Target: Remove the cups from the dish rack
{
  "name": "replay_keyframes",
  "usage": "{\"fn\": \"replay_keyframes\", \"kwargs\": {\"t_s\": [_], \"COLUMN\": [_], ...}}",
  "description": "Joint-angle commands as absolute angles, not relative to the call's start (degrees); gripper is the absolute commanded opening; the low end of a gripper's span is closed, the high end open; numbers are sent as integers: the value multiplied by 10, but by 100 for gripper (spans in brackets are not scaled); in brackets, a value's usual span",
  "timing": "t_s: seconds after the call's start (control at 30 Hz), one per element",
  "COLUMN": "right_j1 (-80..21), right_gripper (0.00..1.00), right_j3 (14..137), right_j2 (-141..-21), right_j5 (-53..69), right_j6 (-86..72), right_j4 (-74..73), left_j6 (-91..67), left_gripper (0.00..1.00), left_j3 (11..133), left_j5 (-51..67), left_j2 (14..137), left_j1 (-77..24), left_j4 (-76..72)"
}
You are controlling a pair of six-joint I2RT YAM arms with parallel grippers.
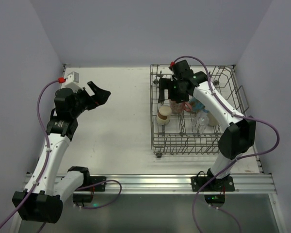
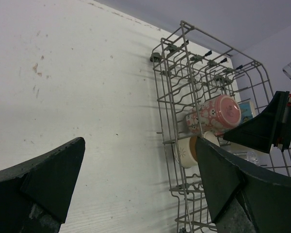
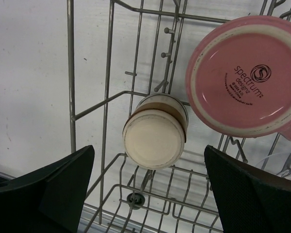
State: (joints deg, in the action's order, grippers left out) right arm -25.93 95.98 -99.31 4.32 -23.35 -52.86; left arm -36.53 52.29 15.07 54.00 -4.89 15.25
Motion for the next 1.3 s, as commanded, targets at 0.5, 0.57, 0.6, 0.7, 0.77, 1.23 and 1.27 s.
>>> {"fn": "replay_keyframes", "kwargs": {"t_s": [0.5, 0.57, 0.6, 0.7, 0.77, 1.23, 1.27], "right_j1": [-288, -291, -292, -296, -300, -308, -308], "right_gripper": [97, 97, 97, 97, 97, 90, 89], "right_j3": [932, 921, 919, 912, 910, 917, 918], "right_j2": [-1019, -1020, -1021, -1027, -1029, -1063, -1066], "right_j5": [-10, -11, -11, -18, -18, -17, -18], "right_j6": [-246, -247, -249, -249, -250, -254, -254], "right_j4": [-515, -509, -508, -506, -504, -497, -497], "left_j6": [-350, -350, -350, -350, -349, -346, -347], "left_gripper": [100, 100, 100, 100, 100, 100, 100], "left_j3": [534, 535, 535, 535, 535, 539, 539], "left_j5": [177, 178, 178, 180, 182, 187, 187], "left_j2": [545, 546, 547, 548, 550, 557, 558], "left_j1": [-46, -45, -46, -46, -46, -46, -46], "left_j4": [152, 151, 151, 151, 150, 146, 147]}}
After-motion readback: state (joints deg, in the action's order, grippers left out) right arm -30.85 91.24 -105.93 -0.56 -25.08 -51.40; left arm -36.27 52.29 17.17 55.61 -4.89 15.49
